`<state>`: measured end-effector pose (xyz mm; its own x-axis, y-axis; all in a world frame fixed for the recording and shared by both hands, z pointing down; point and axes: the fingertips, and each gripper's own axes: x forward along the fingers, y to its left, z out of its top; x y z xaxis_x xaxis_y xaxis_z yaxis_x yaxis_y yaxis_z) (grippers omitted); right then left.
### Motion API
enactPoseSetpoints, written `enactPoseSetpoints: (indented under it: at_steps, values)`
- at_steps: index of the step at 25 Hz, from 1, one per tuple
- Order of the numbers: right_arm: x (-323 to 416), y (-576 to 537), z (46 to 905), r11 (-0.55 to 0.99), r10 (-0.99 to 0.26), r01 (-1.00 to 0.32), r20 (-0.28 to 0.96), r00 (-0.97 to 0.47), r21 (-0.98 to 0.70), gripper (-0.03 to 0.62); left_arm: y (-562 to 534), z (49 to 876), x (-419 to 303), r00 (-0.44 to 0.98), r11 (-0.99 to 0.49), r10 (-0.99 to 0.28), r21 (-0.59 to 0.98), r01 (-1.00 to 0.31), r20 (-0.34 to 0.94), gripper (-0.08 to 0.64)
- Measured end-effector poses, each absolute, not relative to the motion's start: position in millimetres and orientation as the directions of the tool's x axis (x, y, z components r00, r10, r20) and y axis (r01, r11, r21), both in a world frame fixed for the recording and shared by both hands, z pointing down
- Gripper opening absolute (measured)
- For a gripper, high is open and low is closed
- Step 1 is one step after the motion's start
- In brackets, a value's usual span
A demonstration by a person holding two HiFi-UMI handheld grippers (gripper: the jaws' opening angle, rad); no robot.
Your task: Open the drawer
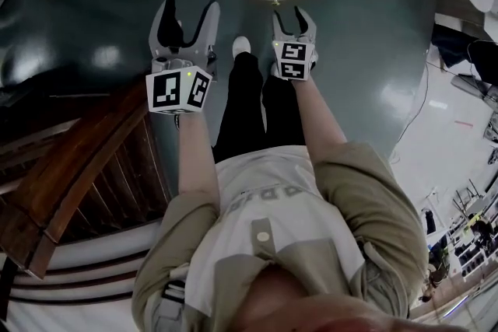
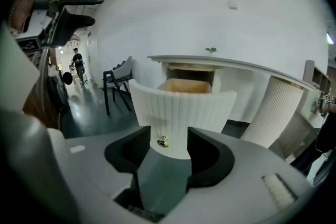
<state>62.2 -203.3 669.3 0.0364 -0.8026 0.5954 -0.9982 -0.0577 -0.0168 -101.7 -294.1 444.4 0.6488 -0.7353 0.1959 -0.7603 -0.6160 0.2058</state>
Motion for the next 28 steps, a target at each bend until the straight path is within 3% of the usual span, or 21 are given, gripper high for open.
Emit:
enactPoseSetpoints:
  at_steps: [15, 23, 28]
  values:
    - [139.8, -220.9, 514.9, -0.183, -0.860, -0.982, 0.476, 0.181, 0.043, 0.218, -317.8, 320.2, -78.5, 0.680, -0.666, -0.723, 0.139, -0.733, 0.120, 0.350]
    - [188.2, -238.8, 383.2, -0.244, -0.925, -0.966, 0.279, 0.257, 0.081, 0.192, -327.7, 239.3, -56.8, 0.700, -0.697, -0.714, 0.097, -0.711, 0.001, 0.350]
    - [210.2, -241.2, 300.9, -0.261, -0.951, -0.965, 0.166, 0.260, 0.014, 0.178, -333.6, 210.5, -57.8, 0.673, -0.672, -0.740, 0.065, -0.738, -0.005, 0.350]
